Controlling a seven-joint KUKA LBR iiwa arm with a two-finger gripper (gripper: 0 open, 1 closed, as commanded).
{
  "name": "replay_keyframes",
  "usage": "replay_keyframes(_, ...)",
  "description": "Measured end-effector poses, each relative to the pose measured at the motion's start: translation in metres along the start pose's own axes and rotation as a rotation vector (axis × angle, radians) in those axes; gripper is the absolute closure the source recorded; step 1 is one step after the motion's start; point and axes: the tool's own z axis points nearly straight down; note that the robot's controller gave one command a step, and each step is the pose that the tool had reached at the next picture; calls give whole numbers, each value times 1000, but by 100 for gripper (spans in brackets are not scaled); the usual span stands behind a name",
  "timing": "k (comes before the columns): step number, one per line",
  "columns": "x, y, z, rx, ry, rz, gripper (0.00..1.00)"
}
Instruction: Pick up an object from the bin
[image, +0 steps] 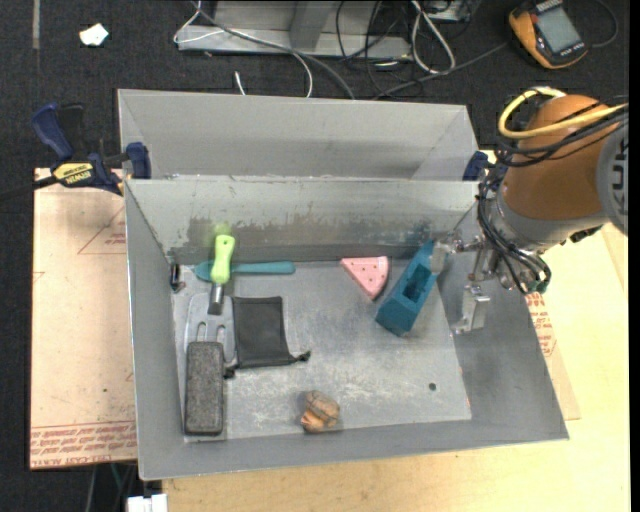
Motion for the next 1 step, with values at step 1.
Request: replay_keyframes(1, -23, 15, 75, 3, -7, -209, 0)
